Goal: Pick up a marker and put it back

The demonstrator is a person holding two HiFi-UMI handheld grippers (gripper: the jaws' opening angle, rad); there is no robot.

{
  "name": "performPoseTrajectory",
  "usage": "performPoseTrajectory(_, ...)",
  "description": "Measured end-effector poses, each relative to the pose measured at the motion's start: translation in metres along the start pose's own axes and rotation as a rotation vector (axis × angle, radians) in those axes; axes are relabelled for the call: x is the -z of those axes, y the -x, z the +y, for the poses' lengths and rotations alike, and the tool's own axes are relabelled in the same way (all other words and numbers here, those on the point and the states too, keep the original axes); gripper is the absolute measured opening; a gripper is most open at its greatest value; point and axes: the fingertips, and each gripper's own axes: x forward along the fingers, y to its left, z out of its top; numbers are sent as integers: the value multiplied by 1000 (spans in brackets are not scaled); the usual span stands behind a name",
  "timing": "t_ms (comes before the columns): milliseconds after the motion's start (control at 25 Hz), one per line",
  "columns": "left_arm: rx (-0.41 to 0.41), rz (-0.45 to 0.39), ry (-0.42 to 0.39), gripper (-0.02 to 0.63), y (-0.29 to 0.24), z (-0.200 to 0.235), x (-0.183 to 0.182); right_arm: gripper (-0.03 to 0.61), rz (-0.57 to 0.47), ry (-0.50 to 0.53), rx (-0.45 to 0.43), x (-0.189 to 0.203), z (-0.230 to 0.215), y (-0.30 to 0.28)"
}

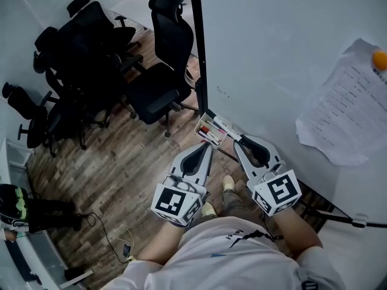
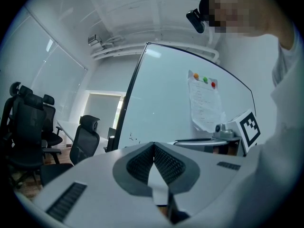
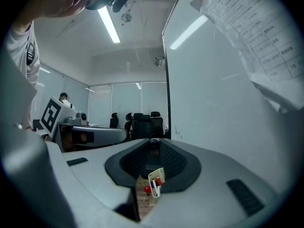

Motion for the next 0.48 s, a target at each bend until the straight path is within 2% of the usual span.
performPoseTrajectory(480, -43, 43, 30, 11, -12, 22, 29, 72, 89, -30, 3, 52, -18, -20)
